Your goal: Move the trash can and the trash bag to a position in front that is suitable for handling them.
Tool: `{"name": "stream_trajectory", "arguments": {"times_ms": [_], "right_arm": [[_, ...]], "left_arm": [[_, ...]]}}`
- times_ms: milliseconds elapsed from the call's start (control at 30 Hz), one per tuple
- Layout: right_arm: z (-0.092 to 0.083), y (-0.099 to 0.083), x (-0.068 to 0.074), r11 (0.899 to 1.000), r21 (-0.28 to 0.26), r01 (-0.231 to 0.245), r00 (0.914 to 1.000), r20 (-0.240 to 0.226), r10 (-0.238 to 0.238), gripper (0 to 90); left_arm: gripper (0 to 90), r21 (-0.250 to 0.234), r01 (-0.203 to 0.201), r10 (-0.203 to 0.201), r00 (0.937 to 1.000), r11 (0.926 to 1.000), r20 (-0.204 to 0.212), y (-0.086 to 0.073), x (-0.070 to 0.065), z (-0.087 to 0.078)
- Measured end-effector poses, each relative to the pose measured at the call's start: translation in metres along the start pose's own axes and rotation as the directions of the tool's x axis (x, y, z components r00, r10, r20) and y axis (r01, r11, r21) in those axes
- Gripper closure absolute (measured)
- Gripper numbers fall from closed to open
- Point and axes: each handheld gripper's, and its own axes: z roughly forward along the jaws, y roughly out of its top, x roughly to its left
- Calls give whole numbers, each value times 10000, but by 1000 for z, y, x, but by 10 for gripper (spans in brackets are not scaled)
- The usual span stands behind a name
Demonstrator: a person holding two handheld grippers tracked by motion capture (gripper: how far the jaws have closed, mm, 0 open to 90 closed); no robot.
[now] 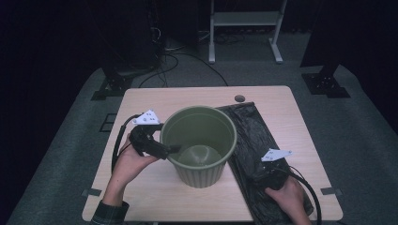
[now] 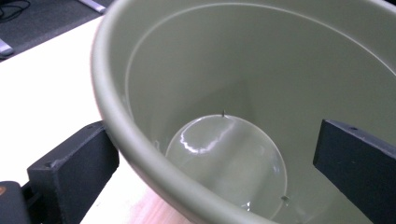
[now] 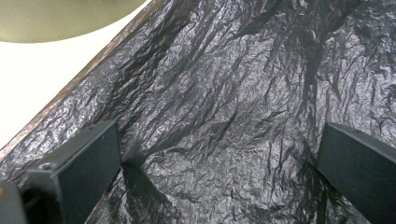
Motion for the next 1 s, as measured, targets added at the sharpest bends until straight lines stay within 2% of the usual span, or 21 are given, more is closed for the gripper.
{"name": "stream_trajectory", "arguments": {"times_ms": [200, 400, 567, 700, 800, 1000], "right_arm": [[0, 0, 0, 10000, 3, 14, 10000, -12, -14, 0], [0, 0, 0, 10000, 2, 15, 10000, -12, -15, 0], [0, 0, 0, 10000, 4, 14, 10000, -12, -14, 0], [0, 0, 1, 10000, 6, -29, 10000, 43, 29, 0], [0, 0, 1, 10000, 6, -83, 9999, 89, 83, 0], [0, 0, 1, 9999, 3, -160, 9997, 162, 160, 0]], "left_arm": [[0, -338, -31, 20, 9995, 9994, -321, 13, 8, -13], [0, -705, -204, 163, 9982, 9973, -574, 17, 6, -38], [0, -754, -221, 170, 9976, 9969, -674, 4, 1, -54], [0, -749, -282, 211, 9953, 9968, -942, -8, -6, -65], [0, -875, -320, 220, 9934, 9957, -1125, -19, -16, -73], [0, -862, -409, 294, 9909, 9954, -1310, -40, -33, -75]]}}
